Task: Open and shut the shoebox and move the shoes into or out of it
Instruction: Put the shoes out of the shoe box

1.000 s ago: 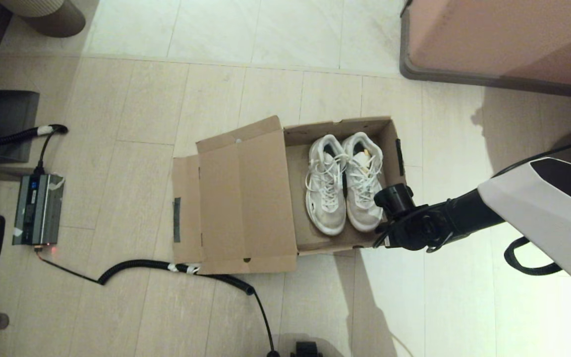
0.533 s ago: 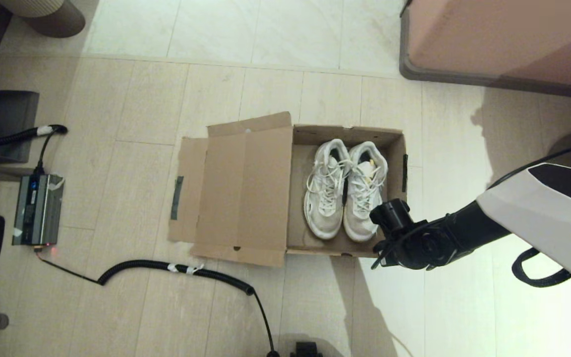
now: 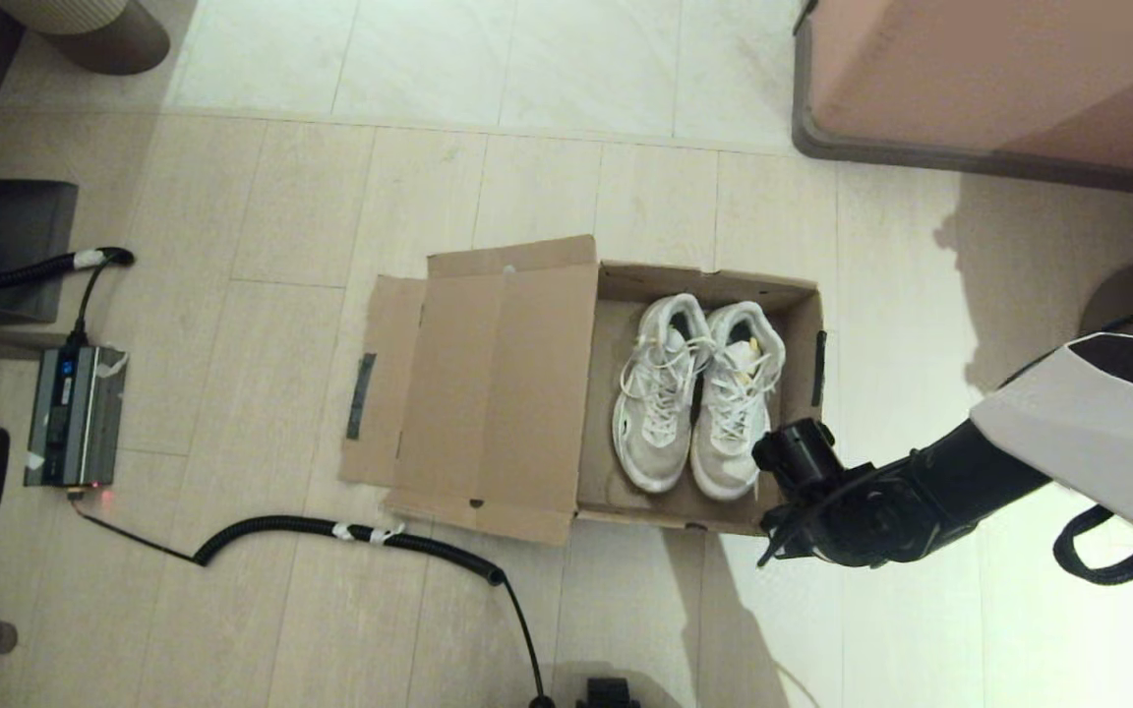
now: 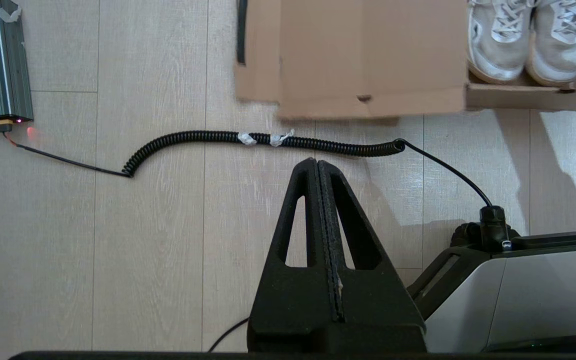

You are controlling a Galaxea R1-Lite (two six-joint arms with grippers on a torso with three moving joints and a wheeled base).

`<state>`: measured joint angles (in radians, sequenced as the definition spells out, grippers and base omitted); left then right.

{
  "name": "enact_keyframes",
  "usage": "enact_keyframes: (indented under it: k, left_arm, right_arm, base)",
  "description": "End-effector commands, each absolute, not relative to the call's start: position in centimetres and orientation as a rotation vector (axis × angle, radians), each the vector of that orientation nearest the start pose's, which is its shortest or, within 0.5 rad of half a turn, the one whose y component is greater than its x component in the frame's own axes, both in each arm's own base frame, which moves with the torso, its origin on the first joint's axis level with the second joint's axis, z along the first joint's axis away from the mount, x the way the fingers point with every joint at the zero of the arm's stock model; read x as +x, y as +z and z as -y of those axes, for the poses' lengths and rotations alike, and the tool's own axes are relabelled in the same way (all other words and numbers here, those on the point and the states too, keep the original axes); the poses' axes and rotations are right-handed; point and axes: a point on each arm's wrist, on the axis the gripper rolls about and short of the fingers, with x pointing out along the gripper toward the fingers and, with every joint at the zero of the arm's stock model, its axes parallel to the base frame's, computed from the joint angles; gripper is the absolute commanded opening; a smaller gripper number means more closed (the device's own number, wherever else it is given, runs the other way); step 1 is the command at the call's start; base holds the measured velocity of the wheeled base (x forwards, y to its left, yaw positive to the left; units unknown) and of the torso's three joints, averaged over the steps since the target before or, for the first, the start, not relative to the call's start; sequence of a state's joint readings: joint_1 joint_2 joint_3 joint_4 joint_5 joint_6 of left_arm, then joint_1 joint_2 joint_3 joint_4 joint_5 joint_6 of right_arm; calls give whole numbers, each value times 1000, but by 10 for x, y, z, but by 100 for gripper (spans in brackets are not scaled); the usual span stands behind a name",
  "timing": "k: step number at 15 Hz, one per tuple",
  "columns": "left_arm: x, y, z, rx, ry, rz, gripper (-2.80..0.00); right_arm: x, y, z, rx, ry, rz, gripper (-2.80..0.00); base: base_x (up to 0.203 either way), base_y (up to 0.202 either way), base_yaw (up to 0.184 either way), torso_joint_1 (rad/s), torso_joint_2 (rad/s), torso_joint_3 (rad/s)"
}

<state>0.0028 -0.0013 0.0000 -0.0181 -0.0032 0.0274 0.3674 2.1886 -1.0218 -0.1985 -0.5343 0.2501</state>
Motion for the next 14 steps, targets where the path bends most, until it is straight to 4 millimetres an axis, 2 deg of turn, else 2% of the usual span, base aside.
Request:
enact_keyframes:
  k: [1, 3, 4, 7, 10, 11, 14]
  left_arm:
    - [-22, 75, 0, 28, 0, 11, -280]
    - [-22, 75, 0, 28, 0, 11, -280]
    - [-22, 75, 0, 28, 0, 11, -280]
    - [-22, 75, 0, 28, 0, 11, -280]
    - [-22, 75, 0, 28, 0, 11, -280]
    - [-22, 75, 0, 28, 0, 11, -280]
    - [-22, 75, 0, 28, 0, 11, -280]
  right_arm:
    - [351, 31, -110, -174, -289, -835, -280]
    - [364, 43, -107, -133, -299, -778, -280]
    - [374, 58, -110, -84, -269, -710, -280]
    - [398, 123, -131, 33, -140, -512, -280]
    - [411, 175, -152, 81, -78, -441, -280]
    - [417, 187, -159, 97, -63, -414, 0]
    - [421, 192, -180, 104, -24, -413, 0]
  base:
    - [0, 0, 0, 0, 0, 0]
    - [0, 0, 0, 0, 0, 0]
    - [0, 0, 0, 0, 0, 0]
    - [0, 0, 0, 0, 0, 0]
    - [0, 0, 0, 0, 0, 0]
    - [0, 0, 0, 0, 0, 0]
    - [0, 0, 0, 0, 0, 0]
